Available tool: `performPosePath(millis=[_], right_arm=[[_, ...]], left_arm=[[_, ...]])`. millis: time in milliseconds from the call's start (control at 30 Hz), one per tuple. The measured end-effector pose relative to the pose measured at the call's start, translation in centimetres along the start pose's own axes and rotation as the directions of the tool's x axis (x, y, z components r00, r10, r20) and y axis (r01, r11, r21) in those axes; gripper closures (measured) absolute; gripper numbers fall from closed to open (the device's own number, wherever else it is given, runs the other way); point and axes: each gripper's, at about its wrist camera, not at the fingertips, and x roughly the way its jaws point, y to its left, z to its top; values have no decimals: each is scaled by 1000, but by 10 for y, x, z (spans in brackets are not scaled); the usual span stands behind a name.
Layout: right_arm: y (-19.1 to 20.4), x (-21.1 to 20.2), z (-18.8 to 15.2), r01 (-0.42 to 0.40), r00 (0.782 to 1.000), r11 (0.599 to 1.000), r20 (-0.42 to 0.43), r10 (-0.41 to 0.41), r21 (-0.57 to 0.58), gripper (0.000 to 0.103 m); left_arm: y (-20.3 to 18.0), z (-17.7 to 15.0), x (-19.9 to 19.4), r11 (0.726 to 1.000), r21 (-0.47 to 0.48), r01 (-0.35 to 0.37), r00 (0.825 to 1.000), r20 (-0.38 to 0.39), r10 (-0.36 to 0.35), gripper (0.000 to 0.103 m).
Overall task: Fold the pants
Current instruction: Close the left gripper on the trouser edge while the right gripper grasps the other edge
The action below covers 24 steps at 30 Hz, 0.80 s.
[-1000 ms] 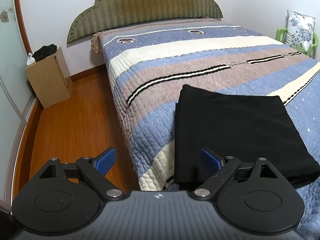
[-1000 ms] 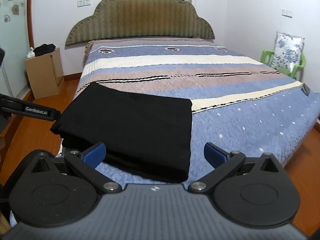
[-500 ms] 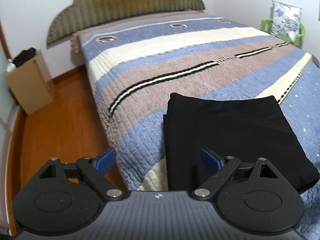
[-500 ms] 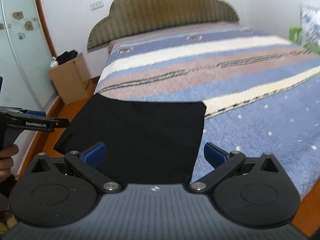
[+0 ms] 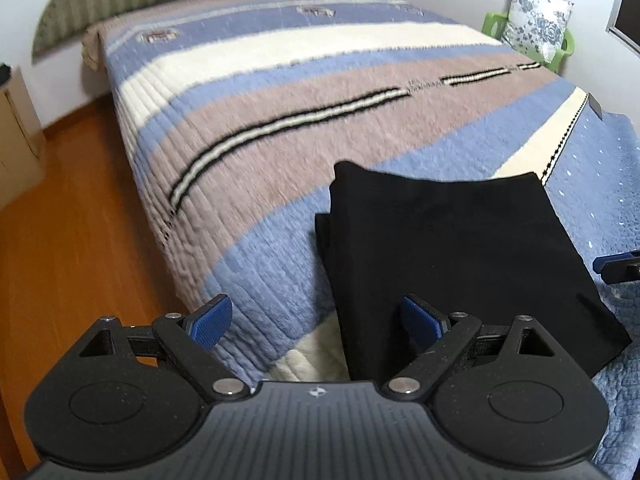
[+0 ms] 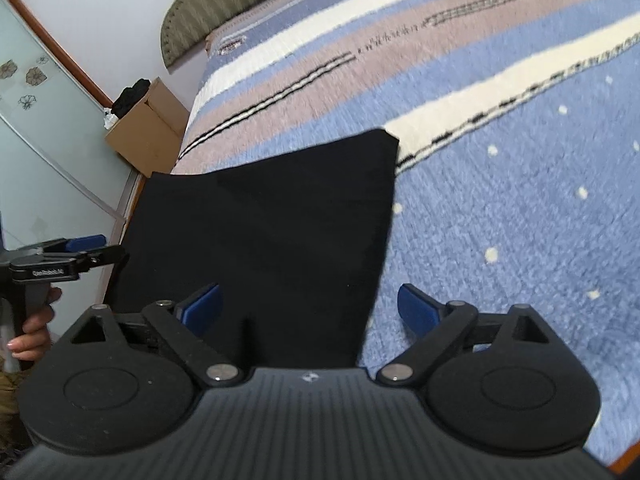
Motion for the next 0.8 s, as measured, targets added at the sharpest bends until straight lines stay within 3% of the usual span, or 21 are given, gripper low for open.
performPosePath(millis=[167,300,433,633,700,800], right_arm=[[-22,11,5,-47,997,994,-48,53,101,11],[-36,21,5,-59,995,982,-68,73,180,13],[-41,25,6,-76,994,976,-66,92,206,13],[-47,31,10,-95,991,963,-72,117,253,12],[-47,34,10,-101,989,961,-76,124,258,12],[-49,36,10,-129,986,951,-69,154,279,12]], left_arm=[[15,6,17,992,-66,109,992,-52,-113,11],[42,6,27,957,-181,224,968,-72,-241,11],[63,-1,44,900,-310,306,930,-104,-352,10],[77,-11,64,799,-436,414,857,-109,-504,8],[72,-11,64,794,-424,436,847,-105,-522,8],[64,-10,62,805,-394,444,849,-102,-518,8]])
